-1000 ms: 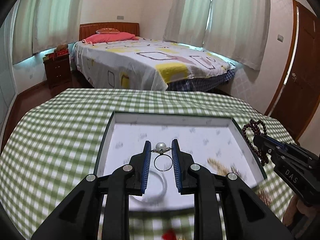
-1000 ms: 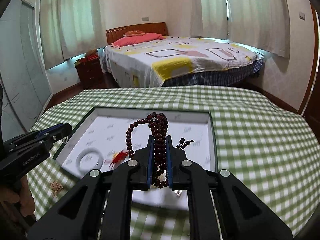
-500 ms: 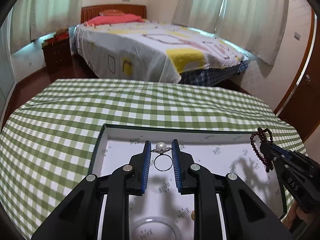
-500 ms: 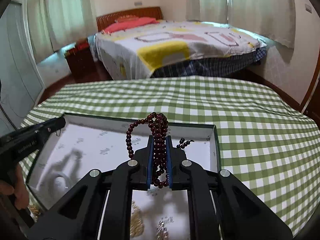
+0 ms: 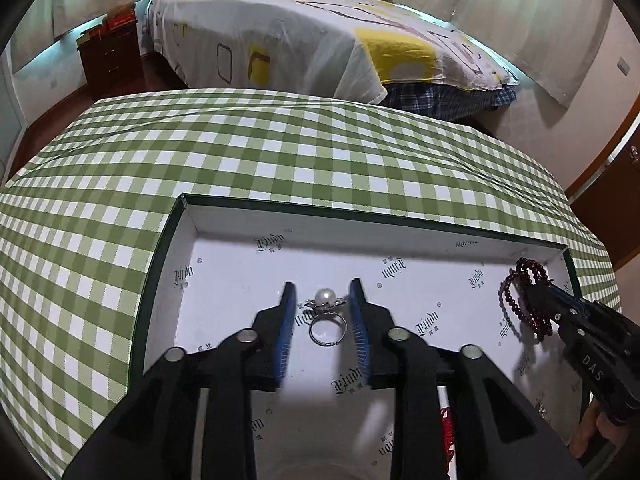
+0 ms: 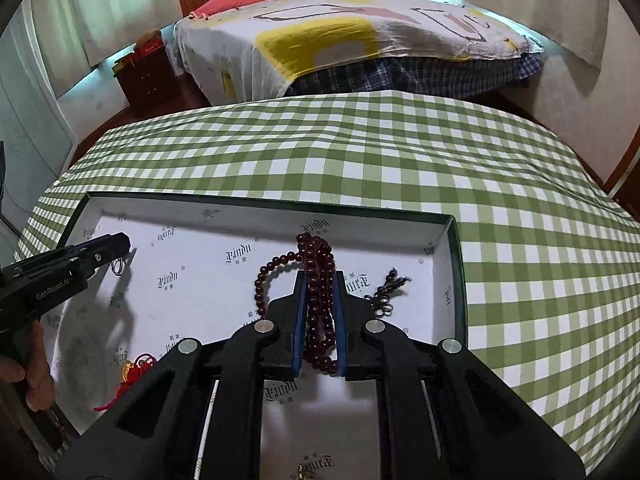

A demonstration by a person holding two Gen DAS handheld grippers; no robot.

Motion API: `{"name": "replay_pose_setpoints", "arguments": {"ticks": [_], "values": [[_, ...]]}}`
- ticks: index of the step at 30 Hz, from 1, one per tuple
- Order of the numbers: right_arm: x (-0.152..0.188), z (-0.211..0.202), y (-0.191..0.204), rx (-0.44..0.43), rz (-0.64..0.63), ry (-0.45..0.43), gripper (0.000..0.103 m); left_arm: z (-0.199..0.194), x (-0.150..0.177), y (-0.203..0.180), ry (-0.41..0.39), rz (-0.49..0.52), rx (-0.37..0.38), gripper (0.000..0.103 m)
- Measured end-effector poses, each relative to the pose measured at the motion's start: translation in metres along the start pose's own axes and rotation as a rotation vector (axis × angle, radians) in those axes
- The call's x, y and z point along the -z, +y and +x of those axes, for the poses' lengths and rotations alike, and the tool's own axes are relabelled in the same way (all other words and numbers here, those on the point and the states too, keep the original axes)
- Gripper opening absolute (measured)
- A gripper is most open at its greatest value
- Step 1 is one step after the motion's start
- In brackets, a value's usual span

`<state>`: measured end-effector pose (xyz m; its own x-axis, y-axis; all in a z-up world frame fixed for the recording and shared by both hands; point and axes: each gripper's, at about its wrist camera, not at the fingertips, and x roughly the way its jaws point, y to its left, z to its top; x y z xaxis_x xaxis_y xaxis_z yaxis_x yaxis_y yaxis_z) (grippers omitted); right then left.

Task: Organize jewelry
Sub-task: 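Carry the bead necklace and pearl ring into the green box and open both tools, then lift both tools out of the box back over the remaining jewelry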

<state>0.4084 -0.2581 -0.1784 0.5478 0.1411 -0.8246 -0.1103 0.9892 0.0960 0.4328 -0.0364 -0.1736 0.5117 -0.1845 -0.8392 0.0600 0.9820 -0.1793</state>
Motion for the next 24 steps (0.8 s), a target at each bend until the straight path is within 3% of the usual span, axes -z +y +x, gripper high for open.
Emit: {"name": "replay_pose_setpoints", "arguments": {"ticks": [3,11,17,24], "values": [[0.001,-0.004,-0.001,0.005,0.002,-0.014,0.032,-0.001,0.000,-0.001,-0.002,0.003,-0.011,0.048],[0.007,-0.019,-0.005,0.004,0.019,-0.089,0.043,-0.014,0.004,-0.001,-0.061,0.012,-0.001,0.068],[0.009,-0.038,-0.007,-0.002,0.034,-0.158,0.046,-0.029,0.009,-0.006,-0.119,0.031,-0.005,0.069],[0.024,-0.076,0.001,-0.016,0.031,-0.233,0.046,-0.078,0.023,-0.012,-0.249,0.067,-0.022,0.069]]}}
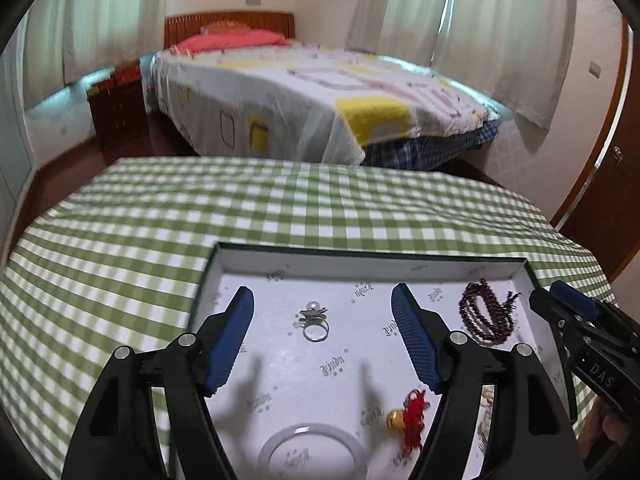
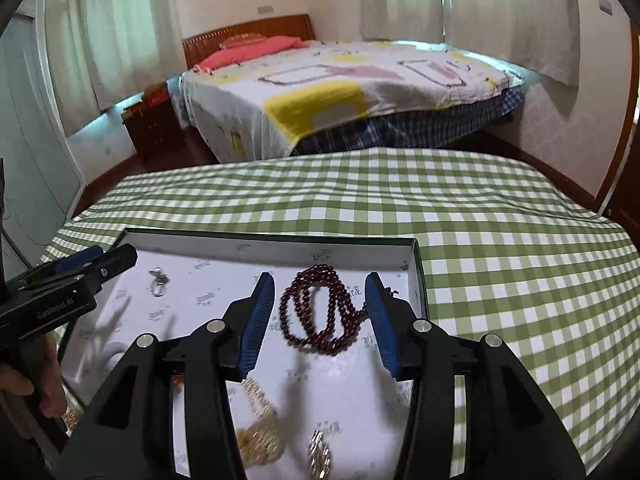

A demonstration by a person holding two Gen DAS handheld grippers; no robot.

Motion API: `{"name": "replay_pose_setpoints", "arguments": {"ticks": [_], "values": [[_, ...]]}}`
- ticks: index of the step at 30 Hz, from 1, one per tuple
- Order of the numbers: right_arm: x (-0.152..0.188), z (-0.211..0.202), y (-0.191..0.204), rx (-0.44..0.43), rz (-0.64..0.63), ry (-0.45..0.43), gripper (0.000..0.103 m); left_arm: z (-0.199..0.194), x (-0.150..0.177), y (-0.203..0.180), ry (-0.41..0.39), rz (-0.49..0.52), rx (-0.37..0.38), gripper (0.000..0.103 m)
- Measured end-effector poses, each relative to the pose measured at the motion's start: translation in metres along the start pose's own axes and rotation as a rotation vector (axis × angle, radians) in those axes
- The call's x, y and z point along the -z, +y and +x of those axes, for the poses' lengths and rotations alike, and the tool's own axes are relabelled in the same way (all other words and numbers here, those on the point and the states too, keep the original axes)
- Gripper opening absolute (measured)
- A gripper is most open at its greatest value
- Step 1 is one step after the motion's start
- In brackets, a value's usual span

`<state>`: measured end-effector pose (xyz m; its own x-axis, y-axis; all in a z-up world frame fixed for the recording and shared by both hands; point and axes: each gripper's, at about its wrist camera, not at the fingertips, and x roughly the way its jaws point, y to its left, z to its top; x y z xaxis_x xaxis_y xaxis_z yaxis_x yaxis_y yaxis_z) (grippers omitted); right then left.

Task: Organize jewelry
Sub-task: 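Lift both tools out of the box back over the remaining jewelry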

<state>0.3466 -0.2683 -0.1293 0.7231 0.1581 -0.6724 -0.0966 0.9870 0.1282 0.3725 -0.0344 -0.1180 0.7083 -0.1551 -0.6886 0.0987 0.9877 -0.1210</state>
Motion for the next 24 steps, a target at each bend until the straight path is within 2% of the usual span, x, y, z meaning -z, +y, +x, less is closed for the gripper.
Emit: {"name": "replay_pose_setpoints", "arguments": {"ticks": [5,9,17,24], "values": [[0.013,-0.034,0.011,-0.002,-0.019,-0.049,0.046,-0.038,0.009,0.000,-0.067,0.018,-0.007,0.069],[0.028,-0.057,0.021,-0.007,-0.035,-0.063,0.046,-0.060,0.021,0.004,-0.083,0.019,-0.002,0.069],[0.069,-0.086,0.037,-0.012,-0.060,-0.052,0.046,-0.089,0.056,0.015,-0.067,-0.023,-0.008,0.069],[0.095,-0.091,0.048,-0.033,-0.062,-0.018,0.046,-0.103,0.091,0.023,-0.043,-0.007,-0.049,0.069]]}}
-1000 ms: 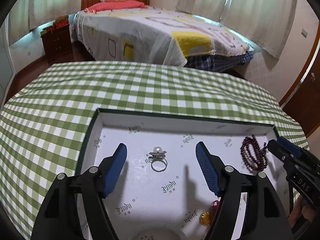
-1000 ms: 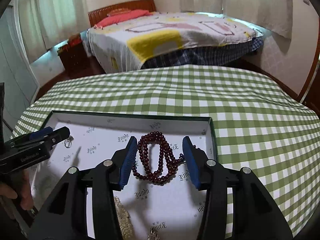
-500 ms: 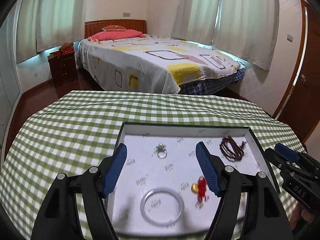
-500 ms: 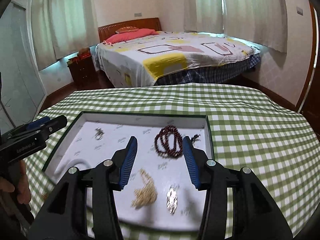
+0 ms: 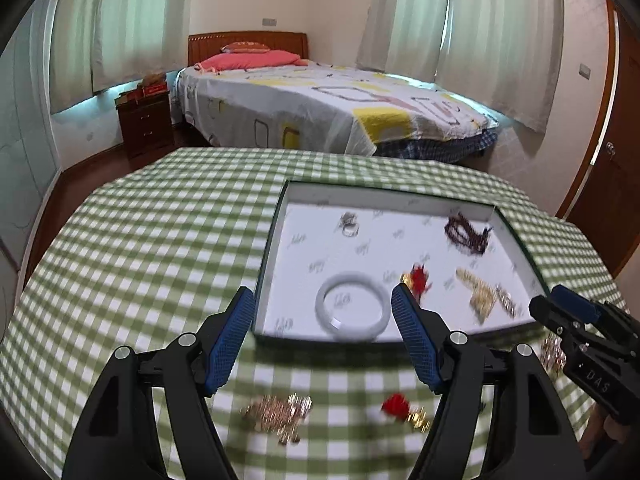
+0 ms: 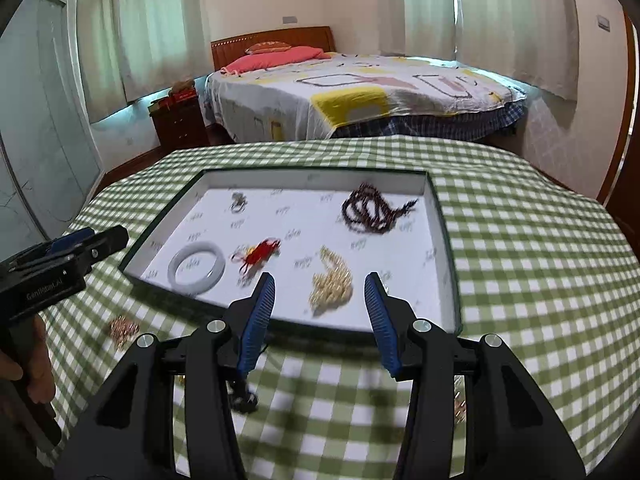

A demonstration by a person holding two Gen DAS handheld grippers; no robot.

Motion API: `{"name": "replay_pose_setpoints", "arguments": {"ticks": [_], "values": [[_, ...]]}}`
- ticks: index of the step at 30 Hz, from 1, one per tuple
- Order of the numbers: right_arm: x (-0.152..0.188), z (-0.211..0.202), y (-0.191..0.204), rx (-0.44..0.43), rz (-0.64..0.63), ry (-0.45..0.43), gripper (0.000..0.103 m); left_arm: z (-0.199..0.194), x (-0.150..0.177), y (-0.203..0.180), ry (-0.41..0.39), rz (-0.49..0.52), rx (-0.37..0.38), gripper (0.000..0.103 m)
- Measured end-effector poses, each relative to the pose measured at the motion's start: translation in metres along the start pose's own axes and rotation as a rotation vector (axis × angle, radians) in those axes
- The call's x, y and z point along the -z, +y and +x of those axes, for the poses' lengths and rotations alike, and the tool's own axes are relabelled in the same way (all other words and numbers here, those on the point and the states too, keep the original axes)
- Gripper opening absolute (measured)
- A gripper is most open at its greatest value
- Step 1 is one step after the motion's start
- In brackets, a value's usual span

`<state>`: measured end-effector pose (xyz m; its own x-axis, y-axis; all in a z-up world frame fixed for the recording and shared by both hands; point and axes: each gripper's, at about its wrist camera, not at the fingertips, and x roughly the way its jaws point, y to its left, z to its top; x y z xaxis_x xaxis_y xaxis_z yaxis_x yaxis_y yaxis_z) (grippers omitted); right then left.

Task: Organize jewelry
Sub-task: 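Lift both tools out of the box back over the remaining jewelry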

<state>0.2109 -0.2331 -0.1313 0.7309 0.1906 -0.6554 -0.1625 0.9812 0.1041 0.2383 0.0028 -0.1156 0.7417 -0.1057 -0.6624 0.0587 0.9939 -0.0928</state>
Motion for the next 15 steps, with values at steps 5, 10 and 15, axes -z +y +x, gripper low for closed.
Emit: {"name": "replay_pose_setpoints", "arguments": {"ticks": [5,10,15], "values": [[0.013,-0.005,0.009,-0.015,-0.005,0.011,0.045,-0.005,0.018,0.010,0.018,-0.008,-0.026,0.069],[0.021,-0.011,0.014,-0.023,-0.010,0.017,0.045,-0.014,0.034,0.018,0.030,-0.009,-0.054,0.069],[0.028,-0.015,0.021,-0.034,-0.022,0.025,0.045,-0.021,0.044,0.024,0.041,-0.008,-0.072,0.069]]}}
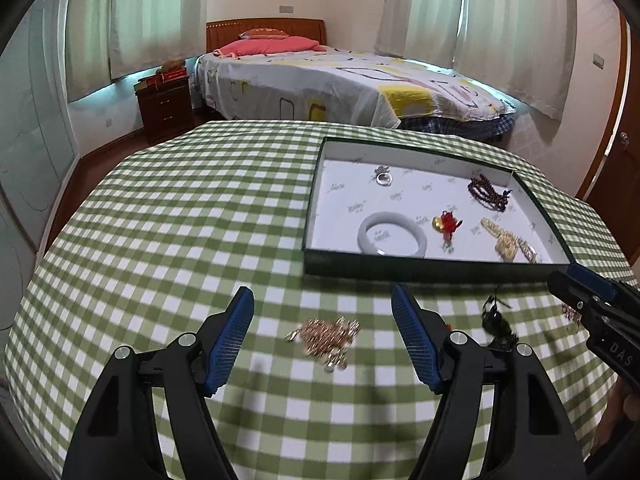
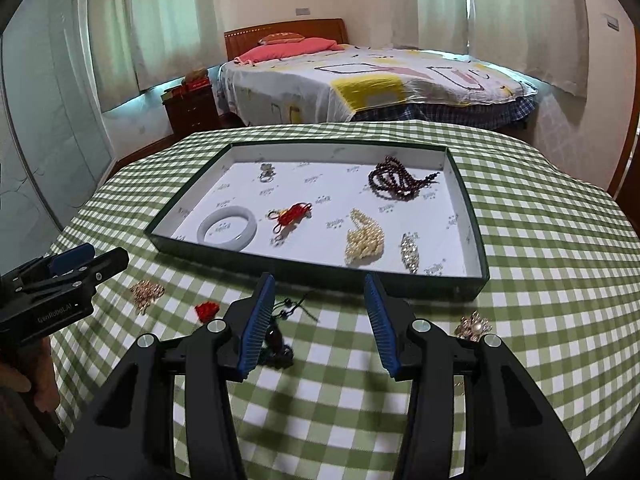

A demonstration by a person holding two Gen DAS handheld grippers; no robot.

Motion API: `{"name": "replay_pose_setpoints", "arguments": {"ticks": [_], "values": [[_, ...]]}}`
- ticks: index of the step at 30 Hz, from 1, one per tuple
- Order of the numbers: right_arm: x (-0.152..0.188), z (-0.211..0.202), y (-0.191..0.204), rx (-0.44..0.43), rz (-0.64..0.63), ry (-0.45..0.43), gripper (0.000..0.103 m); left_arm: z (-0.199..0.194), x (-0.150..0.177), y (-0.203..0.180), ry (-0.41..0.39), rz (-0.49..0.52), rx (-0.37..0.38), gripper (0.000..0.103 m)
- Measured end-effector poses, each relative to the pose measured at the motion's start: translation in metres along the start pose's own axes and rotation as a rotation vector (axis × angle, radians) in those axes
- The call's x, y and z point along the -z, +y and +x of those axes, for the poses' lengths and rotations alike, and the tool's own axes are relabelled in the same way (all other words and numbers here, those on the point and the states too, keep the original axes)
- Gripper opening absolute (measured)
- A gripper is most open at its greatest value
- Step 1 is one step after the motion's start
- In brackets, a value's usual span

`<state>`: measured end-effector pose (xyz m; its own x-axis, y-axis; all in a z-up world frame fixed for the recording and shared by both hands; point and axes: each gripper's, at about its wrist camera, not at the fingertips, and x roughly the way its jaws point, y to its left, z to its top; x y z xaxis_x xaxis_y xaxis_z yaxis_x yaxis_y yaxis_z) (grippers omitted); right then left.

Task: Organize jewelry
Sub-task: 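Lift both tools out of the box back over the remaining jewelry, then grasp the black pendant cord with the right tool while the left tool approaches the gold chain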

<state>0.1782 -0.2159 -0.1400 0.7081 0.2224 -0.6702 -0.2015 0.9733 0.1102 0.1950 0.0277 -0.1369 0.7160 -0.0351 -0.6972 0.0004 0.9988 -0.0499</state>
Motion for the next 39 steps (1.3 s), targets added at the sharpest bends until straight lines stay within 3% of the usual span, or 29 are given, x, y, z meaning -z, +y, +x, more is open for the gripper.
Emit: {"name": "replay_pose_setpoints", "arguments": {"ticks": [15,35,39], "values": [[0.010,0.016,0.023,-0.031,-0.044,0.043,0.044,-0.005,0.018,0.017,0.027,0.000,-0.040,0.069],[0.018,0.050,0.021,-0.032,-0.040,0.140,0.044,0.009,0.027,0.023,0.073,-0.006,-0.053,0.069],[0.019,0.054,0.020,-0.036,-0.031,0.159,0.029,0.010,0.028,0.022,0.076,-0.005,-0.051,0.069]]}}
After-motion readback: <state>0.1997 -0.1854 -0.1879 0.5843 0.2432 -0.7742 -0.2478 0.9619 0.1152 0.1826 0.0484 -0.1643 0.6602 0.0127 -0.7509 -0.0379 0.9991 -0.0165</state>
